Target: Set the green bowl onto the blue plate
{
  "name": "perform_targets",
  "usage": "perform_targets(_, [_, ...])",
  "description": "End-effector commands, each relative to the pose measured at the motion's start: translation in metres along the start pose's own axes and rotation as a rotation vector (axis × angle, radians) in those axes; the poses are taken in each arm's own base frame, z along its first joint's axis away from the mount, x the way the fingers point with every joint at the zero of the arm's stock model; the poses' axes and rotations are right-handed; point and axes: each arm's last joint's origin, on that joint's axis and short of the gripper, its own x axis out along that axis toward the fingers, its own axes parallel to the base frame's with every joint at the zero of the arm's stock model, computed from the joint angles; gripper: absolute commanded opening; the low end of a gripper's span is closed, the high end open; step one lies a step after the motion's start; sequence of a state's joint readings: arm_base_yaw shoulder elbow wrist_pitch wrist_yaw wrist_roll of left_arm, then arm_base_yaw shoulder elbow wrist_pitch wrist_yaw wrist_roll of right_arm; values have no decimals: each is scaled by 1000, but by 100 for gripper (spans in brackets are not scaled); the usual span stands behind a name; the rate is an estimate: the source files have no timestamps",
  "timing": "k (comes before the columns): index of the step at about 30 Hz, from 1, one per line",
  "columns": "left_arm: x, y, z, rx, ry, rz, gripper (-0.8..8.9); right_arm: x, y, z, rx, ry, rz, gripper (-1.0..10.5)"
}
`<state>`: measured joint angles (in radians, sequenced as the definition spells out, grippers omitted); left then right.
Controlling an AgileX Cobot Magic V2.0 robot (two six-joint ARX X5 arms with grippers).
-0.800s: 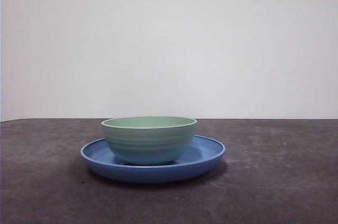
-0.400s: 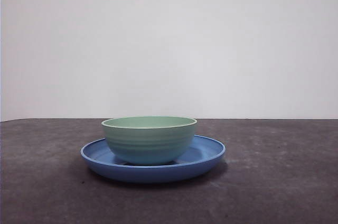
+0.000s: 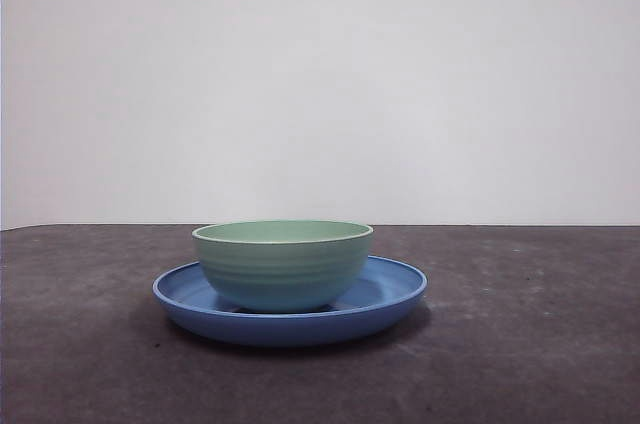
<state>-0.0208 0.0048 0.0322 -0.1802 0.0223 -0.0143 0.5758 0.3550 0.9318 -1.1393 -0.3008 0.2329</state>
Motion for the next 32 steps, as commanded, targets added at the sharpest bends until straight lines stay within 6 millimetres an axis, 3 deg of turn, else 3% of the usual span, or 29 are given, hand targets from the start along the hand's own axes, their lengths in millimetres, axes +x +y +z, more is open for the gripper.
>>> perform_targets(1, [2,0,-7,13,26,7,29,-1,1,2,-14,-10,10,29])
perform_targets(25, [2,0,-7,13,26,7,29,-2,0,2,22,-42,-31,29])
perform_targets(28, [2,0,-7,13,26,7,29,-4,-2,2,31,-97,-119,29])
perform_targets(32, [2,0,-7,13,26,7,29,-5,-6,13,-62,-306,-246,29])
